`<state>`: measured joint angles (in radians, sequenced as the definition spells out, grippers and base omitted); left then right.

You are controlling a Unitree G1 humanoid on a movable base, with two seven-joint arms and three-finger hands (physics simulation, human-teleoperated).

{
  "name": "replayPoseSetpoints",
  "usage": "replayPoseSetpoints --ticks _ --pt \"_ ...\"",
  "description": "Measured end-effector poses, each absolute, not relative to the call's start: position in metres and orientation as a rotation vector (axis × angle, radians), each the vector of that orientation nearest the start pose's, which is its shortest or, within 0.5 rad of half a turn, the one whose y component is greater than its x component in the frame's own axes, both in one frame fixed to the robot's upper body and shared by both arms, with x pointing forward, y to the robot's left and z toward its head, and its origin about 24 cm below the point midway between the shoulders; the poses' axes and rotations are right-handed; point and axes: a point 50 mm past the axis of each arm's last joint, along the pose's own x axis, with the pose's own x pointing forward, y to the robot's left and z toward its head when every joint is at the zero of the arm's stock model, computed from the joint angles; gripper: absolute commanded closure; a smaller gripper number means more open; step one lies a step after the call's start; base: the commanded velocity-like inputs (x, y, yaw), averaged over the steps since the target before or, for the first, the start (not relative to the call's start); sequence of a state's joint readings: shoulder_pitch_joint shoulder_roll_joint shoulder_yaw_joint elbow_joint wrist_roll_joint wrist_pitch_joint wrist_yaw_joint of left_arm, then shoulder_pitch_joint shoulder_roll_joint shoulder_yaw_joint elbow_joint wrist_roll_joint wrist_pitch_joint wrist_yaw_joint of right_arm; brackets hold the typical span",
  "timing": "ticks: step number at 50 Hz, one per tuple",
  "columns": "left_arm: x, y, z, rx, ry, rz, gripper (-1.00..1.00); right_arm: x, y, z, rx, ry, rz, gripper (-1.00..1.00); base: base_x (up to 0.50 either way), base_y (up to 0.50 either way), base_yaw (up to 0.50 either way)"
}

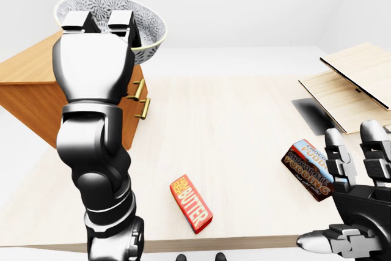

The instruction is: Close the top drawer of the cabinet and put the bowl on top of it.

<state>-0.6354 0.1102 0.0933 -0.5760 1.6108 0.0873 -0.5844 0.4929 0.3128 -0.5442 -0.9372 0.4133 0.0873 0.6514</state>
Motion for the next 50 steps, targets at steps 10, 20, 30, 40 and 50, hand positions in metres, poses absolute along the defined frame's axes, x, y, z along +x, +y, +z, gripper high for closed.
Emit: replayPoseSetpoints --ticks 10,20,30,40,50 --pt "0.260 0.157 0.298 1.556 -0.469 0.517 1.00 0.106 -0.213 0.151 0.091 -0.473 0.006 -1.00 0.00 0.00 0.00" --pt "0.271 0.172 0.301 1.542 -0.487 0.524 1.00 0.106 -0.213 0.151 0.089 -0.477 0.009 -1.00 0.00 0.00 0.00" --pt "0.282 0.190 0.304 1.507 -0.506 0.524 1.00 0.105 -0.213 0.152 0.086 -0.480 0.014 -1.00 0.00 0.00 0.00" --pt "0.293 0.211 0.311 1.445 -0.523 0.532 1.00 0.105 -0.213 0.152 0.085 -0.479 0.016 -1.00 0.00 0.00 0.00" --pt "0.301 0.235 0.321 1.369 -0.534 0.561 1.00 0.105 -0.212 0.151 0.086 -0.477 0.017 -1.00 0.00 0.00 0.00"
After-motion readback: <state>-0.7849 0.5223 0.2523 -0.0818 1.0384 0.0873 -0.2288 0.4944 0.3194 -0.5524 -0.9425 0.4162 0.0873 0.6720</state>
